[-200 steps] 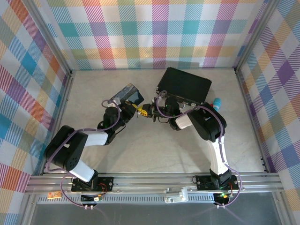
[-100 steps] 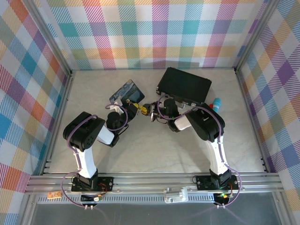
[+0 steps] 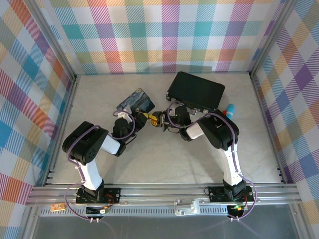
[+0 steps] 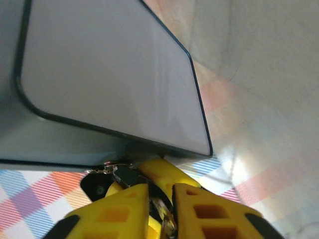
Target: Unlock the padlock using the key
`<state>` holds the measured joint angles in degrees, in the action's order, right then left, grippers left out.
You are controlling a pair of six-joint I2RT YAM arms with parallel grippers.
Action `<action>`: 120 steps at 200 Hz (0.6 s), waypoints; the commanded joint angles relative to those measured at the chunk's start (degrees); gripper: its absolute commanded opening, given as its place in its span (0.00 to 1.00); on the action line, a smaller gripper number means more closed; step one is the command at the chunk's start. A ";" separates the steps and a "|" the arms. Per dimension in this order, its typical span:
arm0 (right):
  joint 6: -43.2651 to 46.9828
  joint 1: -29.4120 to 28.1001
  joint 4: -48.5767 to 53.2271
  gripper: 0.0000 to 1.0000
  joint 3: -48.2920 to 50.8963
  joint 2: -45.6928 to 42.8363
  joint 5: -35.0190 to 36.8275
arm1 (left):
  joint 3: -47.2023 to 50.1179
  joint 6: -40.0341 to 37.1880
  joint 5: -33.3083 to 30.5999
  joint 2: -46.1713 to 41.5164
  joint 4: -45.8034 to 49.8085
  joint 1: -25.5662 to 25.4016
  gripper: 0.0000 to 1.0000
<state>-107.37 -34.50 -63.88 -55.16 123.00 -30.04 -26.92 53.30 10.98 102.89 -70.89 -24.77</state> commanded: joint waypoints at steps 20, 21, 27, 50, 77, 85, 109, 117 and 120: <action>14.20 0.64 -1.06 0.32 0.46 -4.75 1.56 | 2.26 3.13 4.28 -1.82 5.24 -1.59 0.00; 14.38 0.61 -1.02 0.32 0.48 -4.77 1.52 | 2.33 3.17 4.25 -1.78 5.15 -1.64 0.00; 15.03 0.58 -0.72 0.34 0.84 -4.62 1.35 | 2.56 3.98 4.07 -1.70 4.68 -1.63 0.00; 20.71 0.61 2.42 0.38 4.00 -6.21 1.85 | 3.52 6.16 3.42 -1.81 4.77 -1.68 0.00; 34.75 0.58 15.33 0.40 6.62 -12.33 4.41 | 4.29 6.71 4.00 -3.16 8.24 -1.68 0.00; 38.67 0.58 19.89 0.41 6.93 -14.73 5.52 | 4.57 6.45 4.15 -4.02 9.99 -1.68 0.00; 48.62 0.58 33.04 0.43 6.67 -21.01 9.18 | 3.87 3.51 5.39 -7.73 18.68 -1.83 0.00; 51.31 0.58 36.90 0.44 6.35 -22.62 10.28 | 3.57 2.92 6.06 -8.77 20.95 -1.84 0.00; 52.23 0.58 38.15 0.44 6.18 -23.19 10.60 | 3.43 2.71 6.25 -9.17 21.71 -1.85 0.00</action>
<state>-70.00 -34.17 -40.86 -48.18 105.08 -24.03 -23.40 56.12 14.02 97.03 -59.55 -26.20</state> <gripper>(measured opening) 0.435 0.112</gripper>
